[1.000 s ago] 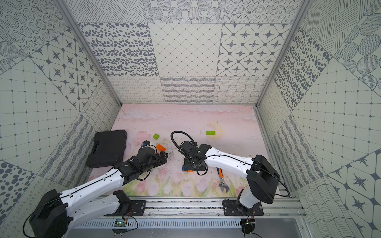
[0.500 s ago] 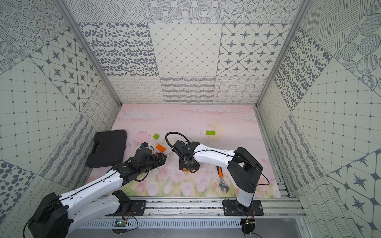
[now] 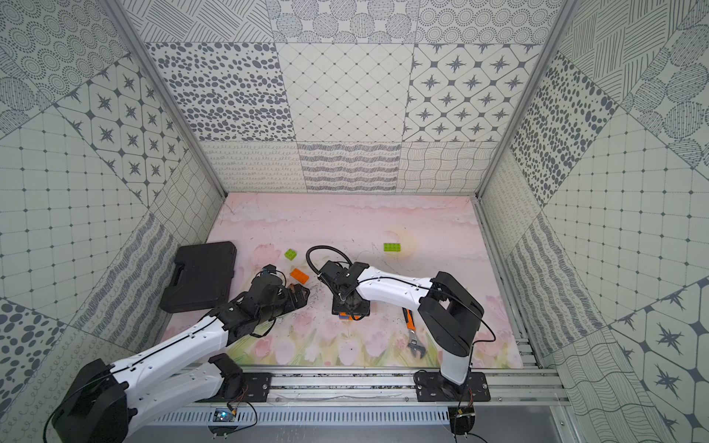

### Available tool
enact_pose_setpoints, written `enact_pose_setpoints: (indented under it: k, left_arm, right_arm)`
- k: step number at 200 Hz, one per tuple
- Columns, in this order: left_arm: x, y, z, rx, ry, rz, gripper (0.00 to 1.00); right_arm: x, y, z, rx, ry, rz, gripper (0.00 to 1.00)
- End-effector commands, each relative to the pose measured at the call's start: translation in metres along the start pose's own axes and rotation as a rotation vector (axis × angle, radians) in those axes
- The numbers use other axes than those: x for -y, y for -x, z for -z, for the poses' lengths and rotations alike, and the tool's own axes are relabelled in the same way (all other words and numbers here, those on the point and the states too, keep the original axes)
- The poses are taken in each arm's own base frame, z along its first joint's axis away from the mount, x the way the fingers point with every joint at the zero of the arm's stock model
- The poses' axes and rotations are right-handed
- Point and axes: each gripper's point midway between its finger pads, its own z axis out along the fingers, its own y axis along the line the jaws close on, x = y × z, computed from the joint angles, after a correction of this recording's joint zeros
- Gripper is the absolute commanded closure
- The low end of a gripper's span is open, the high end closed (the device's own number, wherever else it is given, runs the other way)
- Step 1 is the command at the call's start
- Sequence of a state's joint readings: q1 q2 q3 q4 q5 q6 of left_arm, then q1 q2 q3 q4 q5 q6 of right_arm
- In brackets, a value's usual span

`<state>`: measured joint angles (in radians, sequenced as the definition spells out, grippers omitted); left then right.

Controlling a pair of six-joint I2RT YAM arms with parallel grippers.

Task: Assemble the number 5 with lego
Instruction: Assemble the lego brick with the lego brick.

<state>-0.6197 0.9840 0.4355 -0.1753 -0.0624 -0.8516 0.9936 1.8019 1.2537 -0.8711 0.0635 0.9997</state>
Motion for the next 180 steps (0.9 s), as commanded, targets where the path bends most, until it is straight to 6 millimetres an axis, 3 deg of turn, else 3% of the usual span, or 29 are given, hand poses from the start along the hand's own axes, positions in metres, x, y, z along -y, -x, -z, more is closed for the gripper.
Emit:
enact_pose_setpoints:
  k: [1, 180]
  left_arm:
    - [0.001, 0.003, 0.0, -0.002, -0.001, -0.021, 0.01]
    - [-0.009, 0.004, 0.004, 0.019, 0.038, -0.001, 0.01]
  right_arm:
    - [-0.005, 0.004, -0.001, 0.004, -0.008, 0.001, 0.4]
    - [0.022, -0.012, -0.033, -0.091, -0.196, 0.071, 0.45]
